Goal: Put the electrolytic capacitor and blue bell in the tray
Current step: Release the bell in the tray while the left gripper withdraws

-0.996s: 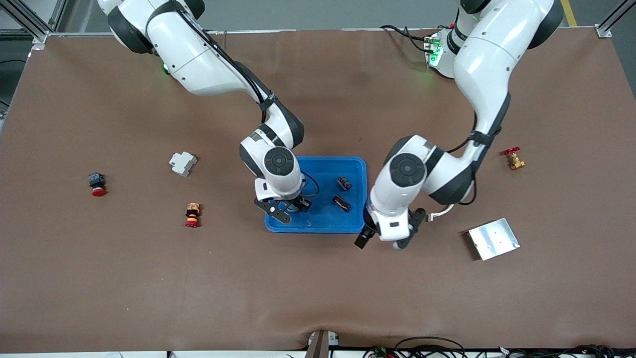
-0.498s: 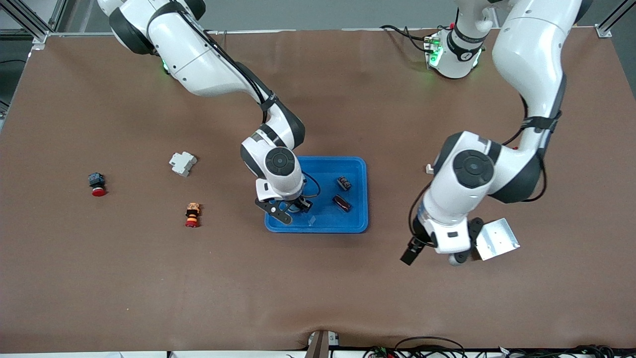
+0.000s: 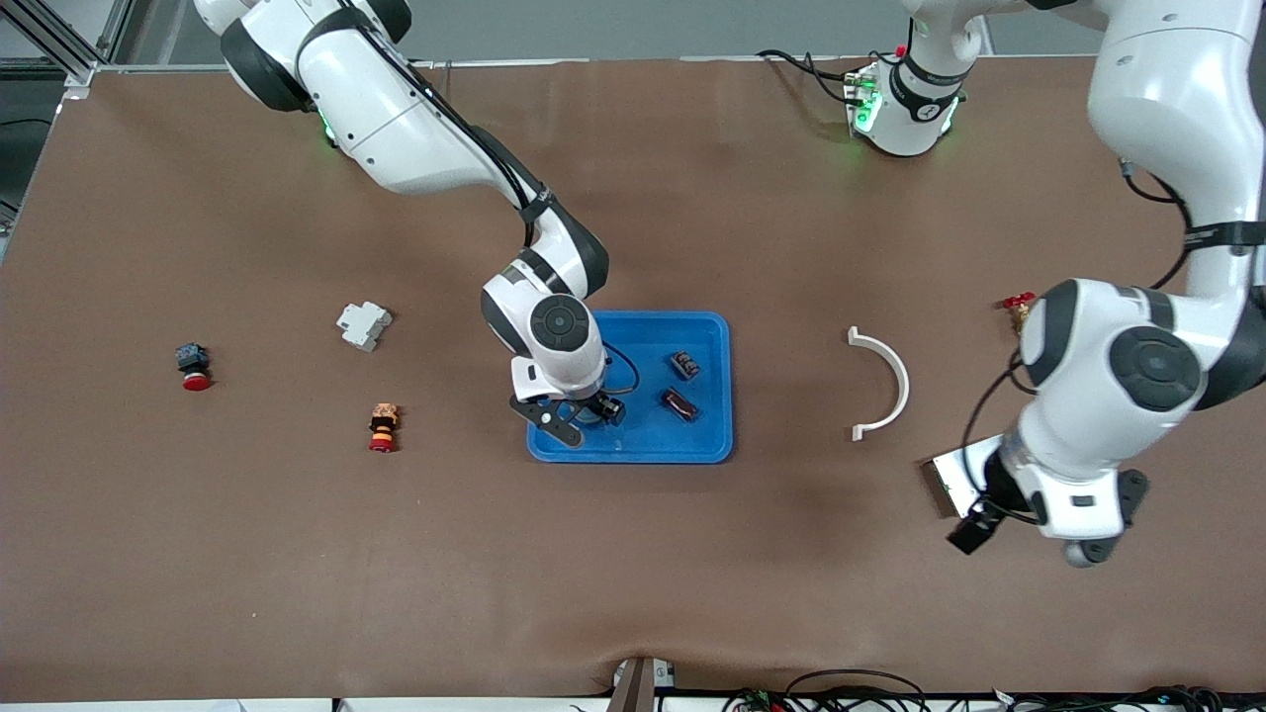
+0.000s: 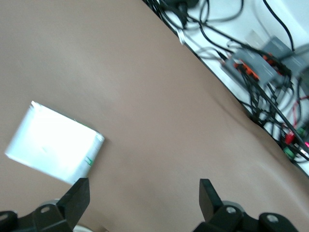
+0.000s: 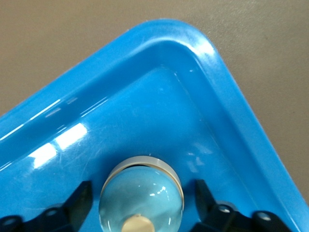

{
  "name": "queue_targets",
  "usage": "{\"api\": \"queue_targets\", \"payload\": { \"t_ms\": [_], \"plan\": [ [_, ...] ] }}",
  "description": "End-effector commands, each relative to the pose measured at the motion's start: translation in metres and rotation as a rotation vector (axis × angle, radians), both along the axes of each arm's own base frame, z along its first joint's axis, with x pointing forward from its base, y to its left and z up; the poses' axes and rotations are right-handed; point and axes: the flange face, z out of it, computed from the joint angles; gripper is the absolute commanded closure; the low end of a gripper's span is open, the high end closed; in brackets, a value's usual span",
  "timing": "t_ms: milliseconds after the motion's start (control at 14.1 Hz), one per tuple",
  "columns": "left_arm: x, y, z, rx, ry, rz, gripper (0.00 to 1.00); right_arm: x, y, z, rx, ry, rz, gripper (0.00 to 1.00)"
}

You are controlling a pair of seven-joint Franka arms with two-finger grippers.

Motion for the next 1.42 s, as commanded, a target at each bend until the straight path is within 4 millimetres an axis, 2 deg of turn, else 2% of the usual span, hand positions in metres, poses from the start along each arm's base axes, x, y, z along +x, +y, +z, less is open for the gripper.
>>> {"api": "queue_targets", "payload": {
  "t_ms": [0,71,213,498,640,711,854,925,1138,1280,1351],
  "plan": [
    [-0.006,0.023,0.001,0.040,0.020,-0.072,0.00,0.007,0.007,0.008,-0.012,-0.030,0.004,0.00],
    [-0.006,0.027,-0.001,0.050,0.024,-0.098,0.00,0.008,0.006,0.009,-0.012,-0.030,0.006,0.00],
    [-0.004,0.052,-0.004,0.106,0.026,-0.132,0.00,0.009,0.004,0.014,-0.022,-0.024,0.008,0.00],
    [-0.004,0.087,-0.001,0.145,0.034,-0.225,0.00,0.014,0.001,0.037,-0.066,0.019,0.061,0.00],
    [-0.005,0.110,0.007,0.168,0.032,-0.276,0.00,0.016,-0.005,0.044,-0.087,0.047,0.088,0.00],
    [-0.007,0.120,0.013,0.174,0.030,-0.321,0.00,0.019,-0.006,0.059,-0.079,0.034,0.109,0.00],
    [-0.014,0.126,0.025,0.177,0.032,-0.383,0.00,0.019,-0.015,0.073,-0.104,0.061,0.145,0.00],
    [-0.017,0.126,0.031,0.174,0.044,-0.415,0.00,0.023,-0.023,0.091,-0.110,0.067,0.163,0.00],
    [-0.029,0.124,0.051,0.151,0.074,-0.526,0.00,0.032,-0.053,0.127,-0.128,0.105,0.194,0.00],
    [-0.042,0.124,0.053,0.123,0.081,-0.596,0.00,0.033,-0.073,0.155,-0.145,0.131,0.224,0.00],
    [-0.048,0.118,0.057,0.124,0.081,-0.636,0.00,0.034,-0.083,0.168,-0.149,0.136,0.243,0.00]
  ]
}}
